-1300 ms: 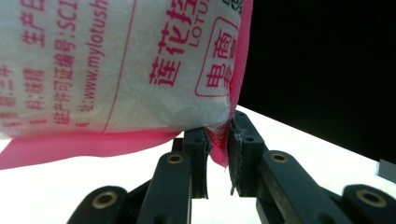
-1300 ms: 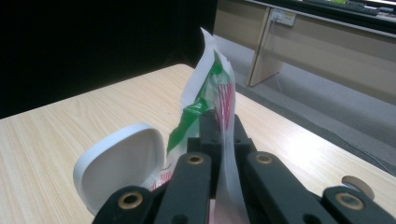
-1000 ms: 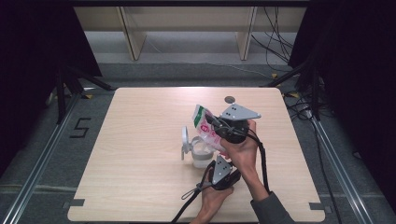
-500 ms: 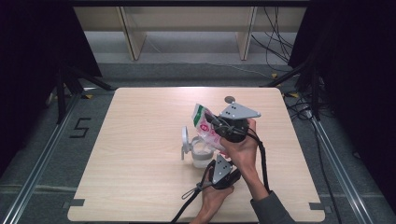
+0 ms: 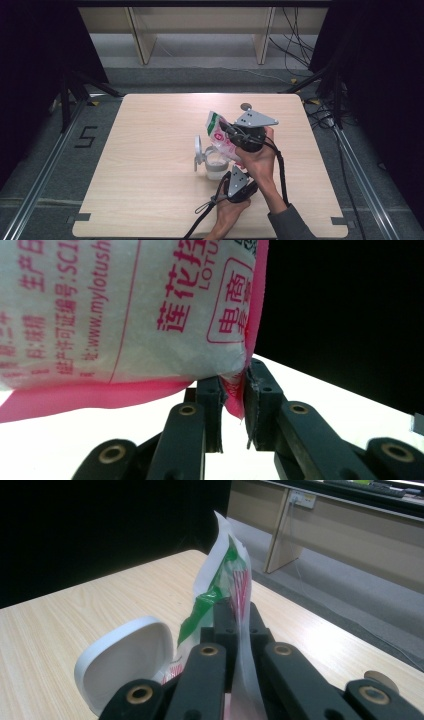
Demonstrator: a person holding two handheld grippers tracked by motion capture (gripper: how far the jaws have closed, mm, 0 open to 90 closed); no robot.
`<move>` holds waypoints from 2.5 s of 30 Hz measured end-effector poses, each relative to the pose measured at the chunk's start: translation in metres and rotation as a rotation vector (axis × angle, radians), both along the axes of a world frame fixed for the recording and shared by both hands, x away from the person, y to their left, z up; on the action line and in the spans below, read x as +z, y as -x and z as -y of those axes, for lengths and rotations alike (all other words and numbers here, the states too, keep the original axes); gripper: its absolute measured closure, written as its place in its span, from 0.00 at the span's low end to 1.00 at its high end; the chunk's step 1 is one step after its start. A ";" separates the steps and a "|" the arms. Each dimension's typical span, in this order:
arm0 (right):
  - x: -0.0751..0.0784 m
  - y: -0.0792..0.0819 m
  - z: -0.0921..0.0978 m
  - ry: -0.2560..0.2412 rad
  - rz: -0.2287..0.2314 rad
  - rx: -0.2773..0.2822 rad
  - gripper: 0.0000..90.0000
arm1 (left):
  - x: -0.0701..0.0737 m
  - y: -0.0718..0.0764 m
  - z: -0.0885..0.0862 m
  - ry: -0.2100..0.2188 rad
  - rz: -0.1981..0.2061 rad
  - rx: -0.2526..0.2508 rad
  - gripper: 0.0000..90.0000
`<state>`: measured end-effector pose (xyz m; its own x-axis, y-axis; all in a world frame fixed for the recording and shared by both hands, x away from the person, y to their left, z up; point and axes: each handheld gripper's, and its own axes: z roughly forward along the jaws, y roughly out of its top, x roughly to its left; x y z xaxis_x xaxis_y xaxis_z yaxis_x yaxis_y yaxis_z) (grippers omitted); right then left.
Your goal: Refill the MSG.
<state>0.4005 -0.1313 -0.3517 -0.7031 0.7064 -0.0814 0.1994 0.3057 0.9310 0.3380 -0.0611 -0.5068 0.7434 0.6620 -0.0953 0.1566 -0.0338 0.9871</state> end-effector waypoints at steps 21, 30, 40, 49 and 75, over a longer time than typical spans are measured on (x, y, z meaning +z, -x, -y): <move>-0.003 -0.001 -0.004 0.001 -0.002 -0.001 1.00 | -0.001 0.000 0.000 0.010 -0.008 -0.005 0.87; -0.005 0.000 -0.007 0.010 -0.027 0.012 1.00 | -0.001 -0.001 0.001 0.028 -0.013 -0.004 0.87; -0.005 -0.001 -0.008 0.034 -0.006 0.017 1.00 | -0.001 0.000 0.001 0.026 -0.013 -0.001 0.87; -0.006 0.000 -0.009 0.044 -0.019 0.024 1.00 | 0.000 0.000 0.001 0.017 -0.019 0.003 0.87; -0.005 0.000 -0.009 0.027 0.000 0.019 1.00 | 0.000 0.001 0.001 0.021 -0.015 0.008 0.87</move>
